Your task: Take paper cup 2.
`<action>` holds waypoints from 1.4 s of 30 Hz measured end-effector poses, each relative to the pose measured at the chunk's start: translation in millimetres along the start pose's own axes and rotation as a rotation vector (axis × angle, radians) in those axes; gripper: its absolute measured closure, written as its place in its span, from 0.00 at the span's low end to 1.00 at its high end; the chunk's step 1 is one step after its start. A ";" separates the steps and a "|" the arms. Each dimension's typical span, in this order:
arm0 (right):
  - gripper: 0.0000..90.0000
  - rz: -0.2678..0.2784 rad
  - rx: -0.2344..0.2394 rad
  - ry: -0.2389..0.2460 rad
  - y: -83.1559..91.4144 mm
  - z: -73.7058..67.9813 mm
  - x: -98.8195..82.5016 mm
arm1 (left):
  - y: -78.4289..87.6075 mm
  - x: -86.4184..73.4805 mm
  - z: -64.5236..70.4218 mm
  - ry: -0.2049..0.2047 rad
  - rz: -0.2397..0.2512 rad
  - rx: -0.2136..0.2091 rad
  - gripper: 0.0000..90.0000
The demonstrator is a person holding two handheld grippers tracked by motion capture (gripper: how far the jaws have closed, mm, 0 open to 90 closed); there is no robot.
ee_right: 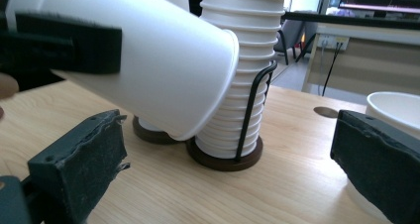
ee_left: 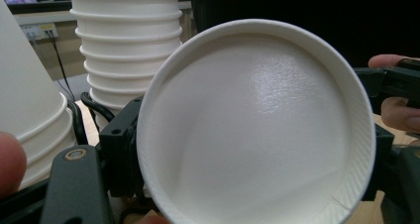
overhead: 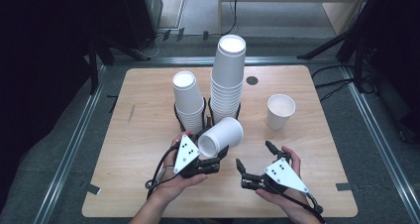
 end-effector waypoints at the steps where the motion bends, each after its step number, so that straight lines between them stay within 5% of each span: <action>1: 0.01 0.002 0.003 -0.017 -0.1 -0.2 0.5 | 0.0 -0.2 0.2 -0.002 0.002 -0.002 0.26; 9: 0.01 0.017 -0.009 -0.076 0.4 -2.8 4.0 | 1.8 0.5 1.2 -0.004 0.032 -0.002 0.26; 18: 0.03 0.014 -0.006 -0.273 1.9 -1.6 11.3 | 2.5 -1.5 1.7 -0.005 0.053 -0.006 0.25; 25: 0.03 0.016 0.053 -0.453 4.9 -7.2 20.5 | 2.9 -1.1 3.4 -0.009 0.073 -0.005 0.25; 36: 0.02 -0.031 0.090 -0.815 3.4 -4.3 25.8 | 3.6 -1.3 5.9 -0.017 0.090 -0.007 0.25; 42: 0.00 -0.073 0.133 -1.078 0.7 0.8 28.1 | 3.3 -1.8 6.5 -0.019 0.096 -0.005 0.25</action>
Point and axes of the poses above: each handheld gripper's, and its own axes: y roughly backward along the jaws, x roughly out of its top, z roughly to its right, the point moved 2 cm from there along -y, roughly forward along the jaws, and after that the axes turned 2 degrees about -y, right-handed, at the moved point
